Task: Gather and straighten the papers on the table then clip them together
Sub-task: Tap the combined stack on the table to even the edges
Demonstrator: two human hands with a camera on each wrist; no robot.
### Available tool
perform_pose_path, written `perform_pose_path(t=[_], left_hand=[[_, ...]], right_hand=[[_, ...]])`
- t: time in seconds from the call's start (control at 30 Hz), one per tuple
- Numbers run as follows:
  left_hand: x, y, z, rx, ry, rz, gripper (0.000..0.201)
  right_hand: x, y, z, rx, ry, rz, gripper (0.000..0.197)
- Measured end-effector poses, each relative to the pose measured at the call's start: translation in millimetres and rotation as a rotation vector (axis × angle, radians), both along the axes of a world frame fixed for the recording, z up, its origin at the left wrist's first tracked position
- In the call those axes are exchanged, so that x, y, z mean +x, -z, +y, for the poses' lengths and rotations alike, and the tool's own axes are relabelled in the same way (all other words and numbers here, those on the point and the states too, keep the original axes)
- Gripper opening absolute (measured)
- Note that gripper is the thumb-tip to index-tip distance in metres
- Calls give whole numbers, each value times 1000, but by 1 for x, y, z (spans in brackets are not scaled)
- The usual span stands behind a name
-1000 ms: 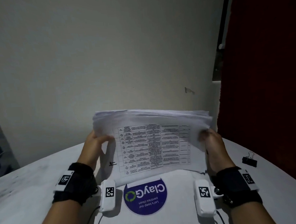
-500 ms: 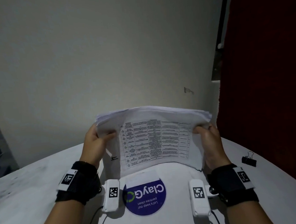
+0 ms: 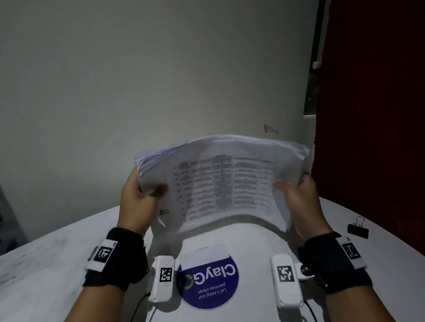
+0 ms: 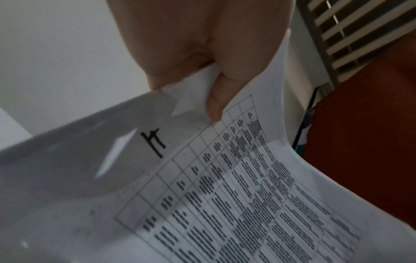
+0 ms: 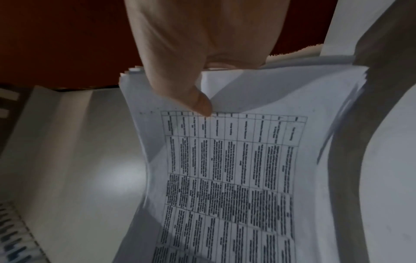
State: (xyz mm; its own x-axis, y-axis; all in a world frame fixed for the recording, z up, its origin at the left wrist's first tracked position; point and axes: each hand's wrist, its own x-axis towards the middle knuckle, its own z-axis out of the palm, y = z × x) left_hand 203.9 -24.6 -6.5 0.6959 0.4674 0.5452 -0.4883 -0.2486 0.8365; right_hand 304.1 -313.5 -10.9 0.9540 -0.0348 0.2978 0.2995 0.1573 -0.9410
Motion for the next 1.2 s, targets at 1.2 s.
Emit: perform_pose_path(t=[1.2], left_hand=[[-48,-53,21,-351,543,240,99]], right_hand=[[-35,-44,4,157,-275,-75,32]])
